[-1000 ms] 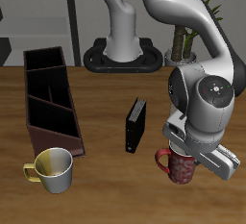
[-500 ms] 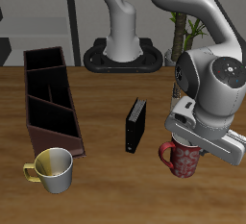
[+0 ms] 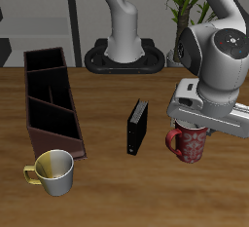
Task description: Place the red mug into the right desk caddy's right compartment and place the yellow book into the right desk caddy's back compartment
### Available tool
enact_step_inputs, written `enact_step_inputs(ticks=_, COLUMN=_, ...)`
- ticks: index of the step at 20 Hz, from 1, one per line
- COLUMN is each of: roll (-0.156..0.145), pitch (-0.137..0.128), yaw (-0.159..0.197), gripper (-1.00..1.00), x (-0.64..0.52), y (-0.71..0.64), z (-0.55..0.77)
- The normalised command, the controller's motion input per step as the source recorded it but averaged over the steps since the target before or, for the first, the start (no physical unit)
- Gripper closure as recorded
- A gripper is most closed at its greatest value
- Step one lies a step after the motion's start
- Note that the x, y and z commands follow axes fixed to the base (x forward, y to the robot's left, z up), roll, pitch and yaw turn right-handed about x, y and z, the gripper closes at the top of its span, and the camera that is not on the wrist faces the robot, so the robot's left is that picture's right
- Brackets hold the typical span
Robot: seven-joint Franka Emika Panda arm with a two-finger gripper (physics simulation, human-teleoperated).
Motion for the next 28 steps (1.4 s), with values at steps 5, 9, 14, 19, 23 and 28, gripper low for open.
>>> enact_step_inputs(ticks=5, roll=0.056, pitch=-0.015, yaw=0.139, gripper=1.00, x=-0.33, y=0.04, z=0.32)
enact_step_inputs(ticks=9, roll=0.029, pitch=0.002, yaw=0.120, gripper=1.00, x=-0.36, y=-0.02, z=0.30)
enact_step_inputs(ticks=14, roll=0.057, pitch=-0.013, yaw=0.119, gripper=1.00, x=-0.38, y=0.04, z=0.15)
enact_step_inputs(ticks=19, roll=0.032, pitch=-0.003, yaw=0.074, gripper=1.00, x=-0.37, y=-0.05, z=0.13)
enact_step_inputs(ticks=23, roll=-0.013, pitch=0.004, yaw=-0.015, gripper=1.00, x=-0.38, y=-0.16, z=0.29)
enact_step_inputs(ticks=28, roll=-0.014, pitch=-0.001, yaw=-0.024, gripper=1.00, x=-0.37, y=-0.25, z=0.27)
